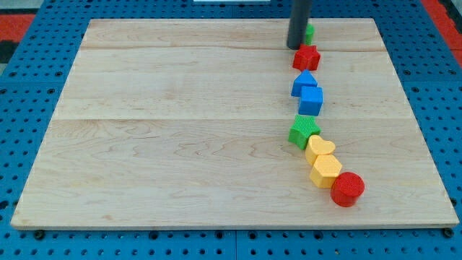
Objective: Separate green star and yellow heart
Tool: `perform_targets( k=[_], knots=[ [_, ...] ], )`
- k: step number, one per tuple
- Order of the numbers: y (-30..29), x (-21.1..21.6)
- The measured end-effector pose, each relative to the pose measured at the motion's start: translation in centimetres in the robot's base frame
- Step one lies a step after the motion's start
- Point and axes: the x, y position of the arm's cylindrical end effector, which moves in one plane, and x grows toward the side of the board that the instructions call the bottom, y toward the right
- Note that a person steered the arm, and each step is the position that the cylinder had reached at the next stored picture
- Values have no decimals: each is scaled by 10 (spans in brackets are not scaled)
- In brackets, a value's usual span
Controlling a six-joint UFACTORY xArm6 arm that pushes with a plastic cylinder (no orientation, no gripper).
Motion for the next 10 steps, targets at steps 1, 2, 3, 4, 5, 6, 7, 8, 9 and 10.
perform_targets(
  k=[1, 2, 3, 4, 5, 6, 7, 8, 9, 10],
  knots=[
    [-16, 1],
    [-66, 19],
    [-70, 103],
    [-71, 178],
    [-72, 227],
    [-38, 247],
    [-42, 230],
    [-33, 228],
    [-33, 225],
    [-25, 214]
  ],
)
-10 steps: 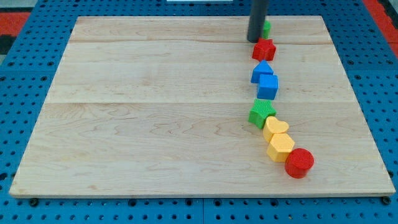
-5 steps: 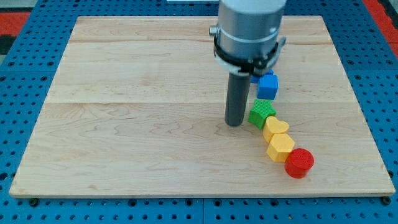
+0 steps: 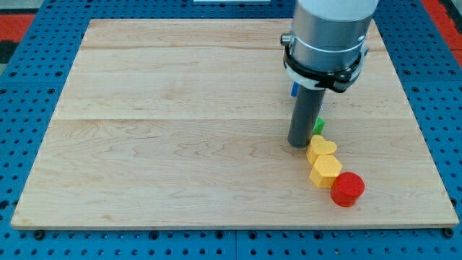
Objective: Separate green star and yellow heart
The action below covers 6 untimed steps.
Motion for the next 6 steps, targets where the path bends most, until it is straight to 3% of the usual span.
perform_targets(
  k=[4, 6],
  knots=[
    [35, -11],
    [130, 7]
  ],
)
